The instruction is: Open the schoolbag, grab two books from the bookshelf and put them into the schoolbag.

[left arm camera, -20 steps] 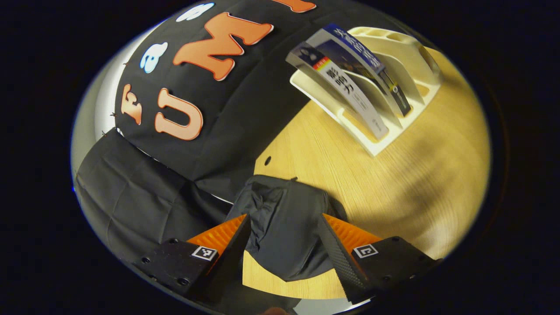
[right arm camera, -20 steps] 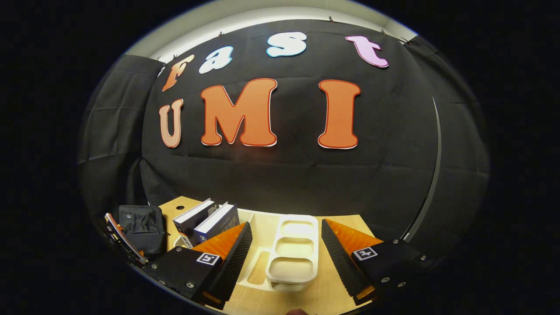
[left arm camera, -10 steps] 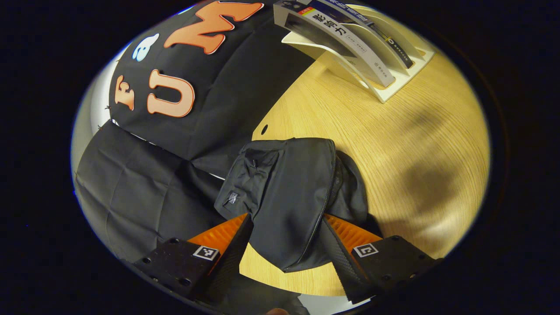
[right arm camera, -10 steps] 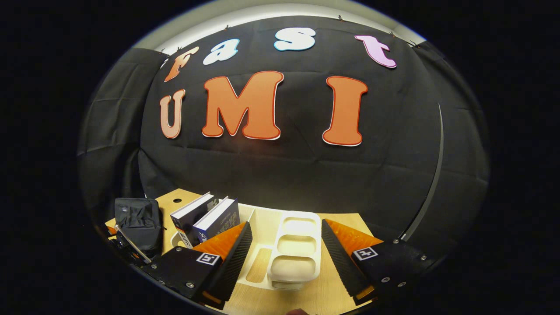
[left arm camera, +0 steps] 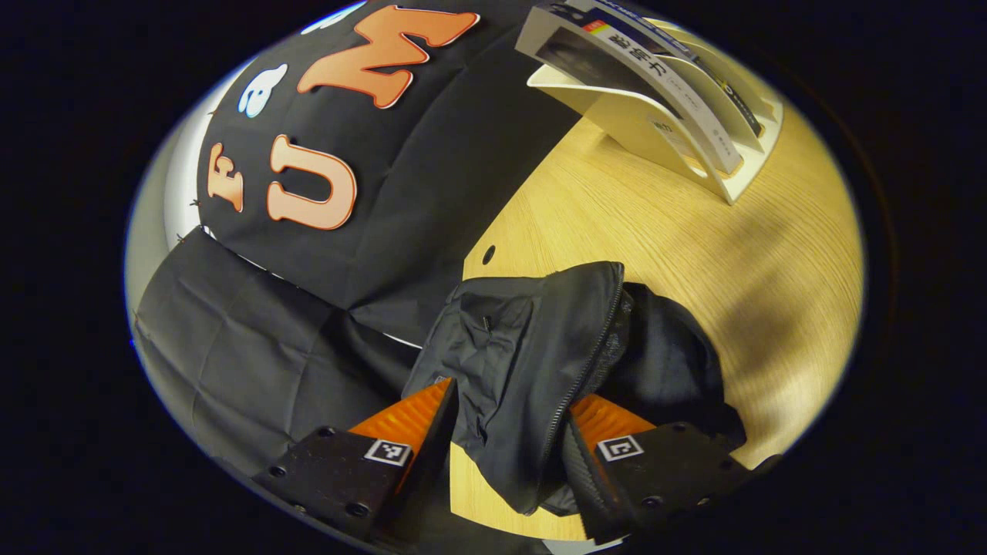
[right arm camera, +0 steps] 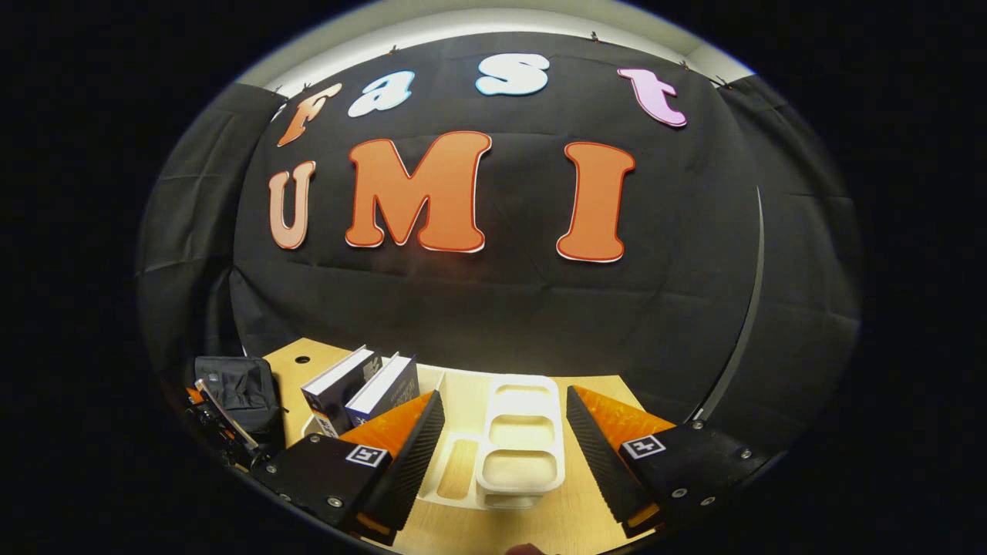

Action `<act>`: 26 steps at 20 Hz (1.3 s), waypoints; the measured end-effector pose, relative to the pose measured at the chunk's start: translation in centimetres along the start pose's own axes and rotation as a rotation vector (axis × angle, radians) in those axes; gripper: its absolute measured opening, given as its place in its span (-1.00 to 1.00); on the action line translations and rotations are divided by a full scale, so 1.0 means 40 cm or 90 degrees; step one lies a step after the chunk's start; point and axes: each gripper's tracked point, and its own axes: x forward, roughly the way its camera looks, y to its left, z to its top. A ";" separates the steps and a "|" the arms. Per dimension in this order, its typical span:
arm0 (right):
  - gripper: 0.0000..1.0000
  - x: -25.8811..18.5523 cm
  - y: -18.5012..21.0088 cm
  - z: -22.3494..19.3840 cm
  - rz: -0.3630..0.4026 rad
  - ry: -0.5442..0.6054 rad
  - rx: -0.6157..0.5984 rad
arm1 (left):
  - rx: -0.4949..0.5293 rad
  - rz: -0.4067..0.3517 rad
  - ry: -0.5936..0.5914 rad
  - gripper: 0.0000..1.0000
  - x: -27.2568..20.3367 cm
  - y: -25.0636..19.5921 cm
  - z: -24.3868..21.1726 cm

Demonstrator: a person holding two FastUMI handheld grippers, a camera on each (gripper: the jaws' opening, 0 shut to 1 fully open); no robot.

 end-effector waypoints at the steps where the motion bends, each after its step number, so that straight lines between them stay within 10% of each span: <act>1: 0.88 0.005 0.011 -0.002 -0.004 0.002 -0.008 | -0.006 -0.016 -0.005 0.37 0.010 0.007 0.005; 8: 0.89 -0.034 0.143 0.020 -0.050 0.026 -0.001 | -0.068 -0.199 -0.028 -0.82 0.026 0.051 0.031; 17: 0.89 -0.048 0.403 0.063 -0.015 0.102 -0.033 | -0.088 -0.449 -0.058 -0.88 0.018 0.123 0.055; 26: 0.90 -0.019 0.480 0.079 -0.059 0.222 -0.029 | -0.081 -0.602 -0.080 -0.92 0.048 0.246 0.069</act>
